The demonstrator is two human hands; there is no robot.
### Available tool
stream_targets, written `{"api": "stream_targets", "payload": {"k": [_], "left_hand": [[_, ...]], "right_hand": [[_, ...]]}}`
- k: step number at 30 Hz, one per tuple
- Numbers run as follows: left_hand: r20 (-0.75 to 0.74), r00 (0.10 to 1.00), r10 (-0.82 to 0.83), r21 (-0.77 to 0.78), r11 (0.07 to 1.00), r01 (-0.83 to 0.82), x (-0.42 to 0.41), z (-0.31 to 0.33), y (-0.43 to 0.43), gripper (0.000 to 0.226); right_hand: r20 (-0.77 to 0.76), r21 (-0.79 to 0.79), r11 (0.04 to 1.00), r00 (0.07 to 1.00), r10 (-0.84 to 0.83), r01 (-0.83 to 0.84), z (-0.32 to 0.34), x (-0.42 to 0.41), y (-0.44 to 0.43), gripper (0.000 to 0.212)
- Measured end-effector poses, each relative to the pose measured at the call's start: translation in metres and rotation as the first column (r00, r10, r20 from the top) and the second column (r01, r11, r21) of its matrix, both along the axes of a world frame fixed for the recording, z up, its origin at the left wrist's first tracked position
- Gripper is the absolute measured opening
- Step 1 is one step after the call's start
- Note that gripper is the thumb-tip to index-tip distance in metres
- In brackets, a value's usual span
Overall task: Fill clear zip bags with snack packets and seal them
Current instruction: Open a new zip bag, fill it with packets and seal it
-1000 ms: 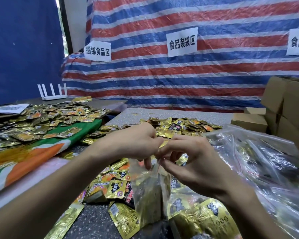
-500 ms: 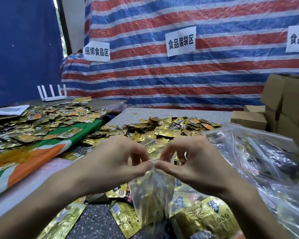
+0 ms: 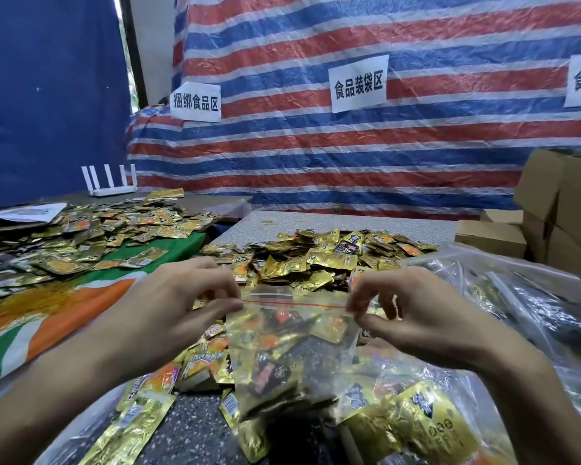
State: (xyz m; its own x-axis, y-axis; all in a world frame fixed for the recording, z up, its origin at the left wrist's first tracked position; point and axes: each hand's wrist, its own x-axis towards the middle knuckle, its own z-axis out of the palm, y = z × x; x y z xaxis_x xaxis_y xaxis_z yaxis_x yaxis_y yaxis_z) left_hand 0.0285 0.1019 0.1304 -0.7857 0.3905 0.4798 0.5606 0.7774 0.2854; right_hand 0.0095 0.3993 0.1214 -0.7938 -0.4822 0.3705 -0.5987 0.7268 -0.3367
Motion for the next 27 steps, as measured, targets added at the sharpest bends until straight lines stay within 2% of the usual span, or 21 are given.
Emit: {"api": "stream_targets", "payload": {"k": [3, 5, 8, 12, 16, 23, 27], "left_hand": [[-0.008, 1.0, -0.012, 0.106, 0.994, 0.013, -0.004, -0.003, -0.001, 0.018], [-0.026, 1.0, -0.012, 0.156, 0.988, 0.016, -0.006, -0.005, -0.002, 0.004], [-0.041, 0.998, -0.039, 0.281, 0.958, 0.049, -0.006, -0.004, -0.005, 0.009], [-0.077, 0.997, -0.03, 0.497, 0.865, 0.065, -0.009, -0.006, -0.008, 0.029], [0.013, 1.0, -0.025, 0.645, 0.764, 0.011, -0.02, -0.022, -0.007, 0.031], [0.012, 0.993, -0.117, 0.74, 0.669, 0.069, -0.026, -0.033, -0.009, 0.029], [0.007, 0.991, -0.135, 0.721, 0.688, 0.088, -0.028, -0.037, -0.007, 0.025]], "right_hand": [[-0.018, -0.039, 0.997, 0.998, 0.062, -0.063, 0.001, 0.003, -0.001, 0.005], [-0.042, -0.079, 0.994, 0.996, 0.073, -0.076, 0.001, 0.004, -0.001, 0.007], [-0.064, -0.188, 0.975, 0.992, 0.109, -0.119, 0.001, 0.004, -0.002, 0.004], [-0.012, -0.324, 0.94, 0.994, 0.111, -0.109, 0.001, 0.004, -0.002, 0.009], [0.055, -0.298, 0.951, 0.993, 0.105, -0.084, 0.0, 0.001, -0.002, 0.02], [0.11, -0.339, 0.936, 0.984, 0.14, -0.095, 0.006, 0.009, -0.001, 0.022], [0.099, -0.307, 0.951, 0.992, 0.081, -0.047, 0.006, 0.009, -0.001, 0.021]]}}
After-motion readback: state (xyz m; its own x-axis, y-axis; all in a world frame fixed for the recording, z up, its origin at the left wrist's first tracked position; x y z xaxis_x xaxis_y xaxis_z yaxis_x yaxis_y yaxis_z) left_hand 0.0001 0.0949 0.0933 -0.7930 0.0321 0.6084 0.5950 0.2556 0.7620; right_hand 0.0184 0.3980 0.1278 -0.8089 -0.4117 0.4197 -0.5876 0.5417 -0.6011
